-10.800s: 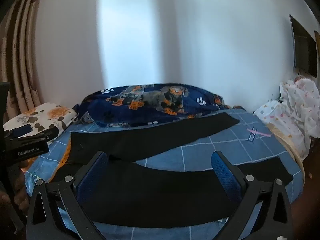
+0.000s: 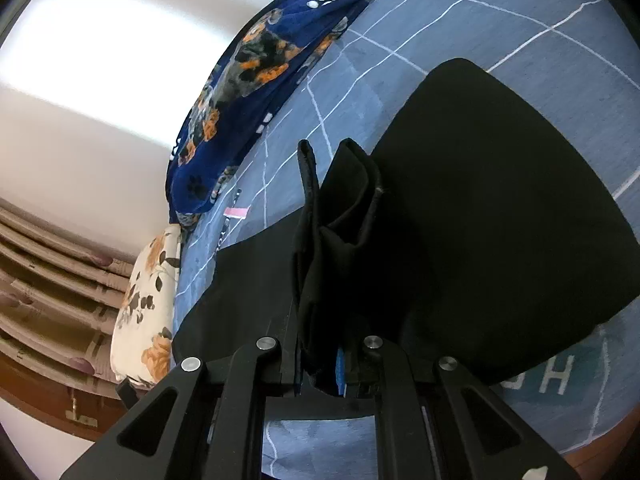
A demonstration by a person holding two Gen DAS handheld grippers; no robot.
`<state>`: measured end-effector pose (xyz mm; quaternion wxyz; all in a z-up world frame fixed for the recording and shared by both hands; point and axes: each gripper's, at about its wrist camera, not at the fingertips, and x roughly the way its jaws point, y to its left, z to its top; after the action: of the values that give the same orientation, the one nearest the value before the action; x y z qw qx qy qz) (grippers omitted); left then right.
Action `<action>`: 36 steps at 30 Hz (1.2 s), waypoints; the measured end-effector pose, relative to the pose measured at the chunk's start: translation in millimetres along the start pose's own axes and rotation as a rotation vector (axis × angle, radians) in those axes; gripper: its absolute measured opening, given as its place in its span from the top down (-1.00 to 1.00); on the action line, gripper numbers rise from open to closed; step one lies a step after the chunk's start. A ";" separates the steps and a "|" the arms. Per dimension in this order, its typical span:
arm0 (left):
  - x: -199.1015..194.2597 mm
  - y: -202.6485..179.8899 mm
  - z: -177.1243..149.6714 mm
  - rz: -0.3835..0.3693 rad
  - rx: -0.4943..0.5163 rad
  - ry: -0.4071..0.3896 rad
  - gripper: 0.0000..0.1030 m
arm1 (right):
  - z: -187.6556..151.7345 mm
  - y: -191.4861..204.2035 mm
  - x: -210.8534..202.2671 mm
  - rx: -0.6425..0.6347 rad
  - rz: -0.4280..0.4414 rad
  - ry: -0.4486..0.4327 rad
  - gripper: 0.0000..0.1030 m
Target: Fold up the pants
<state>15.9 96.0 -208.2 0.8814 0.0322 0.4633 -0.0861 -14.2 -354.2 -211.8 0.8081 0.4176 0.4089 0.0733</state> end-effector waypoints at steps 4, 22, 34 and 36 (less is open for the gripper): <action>0.0 -0.1 -0.4 0.001 0.000 0.000 -1.00 | -1.7 4.9 4.7 -0.012 0.001 0.011 0.79; -0.2 -0.4 -1.2 0.001 0.000 -0.002 -1.00 | -10.3 14.6 17.1 -0.045 0.001 0.038 0.78; -0.4 -0.8 -1.8 0.001 0.001 -0.003 -1.00 | -18.7 31.2 28.8 -0.097 -0.005 0.064 0.76; -0.2 -0.9 -2.1 0.001 0.000 -0.003 -1.00 | -19.3 31.7 29.8 -0.099 -0.007 0.067 0.75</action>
<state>13.9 95.4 -209.2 0.8822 0.0326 0.4618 -0.0858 -1.6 -308.3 -212.5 0.8138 0.3731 0.4330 0.1046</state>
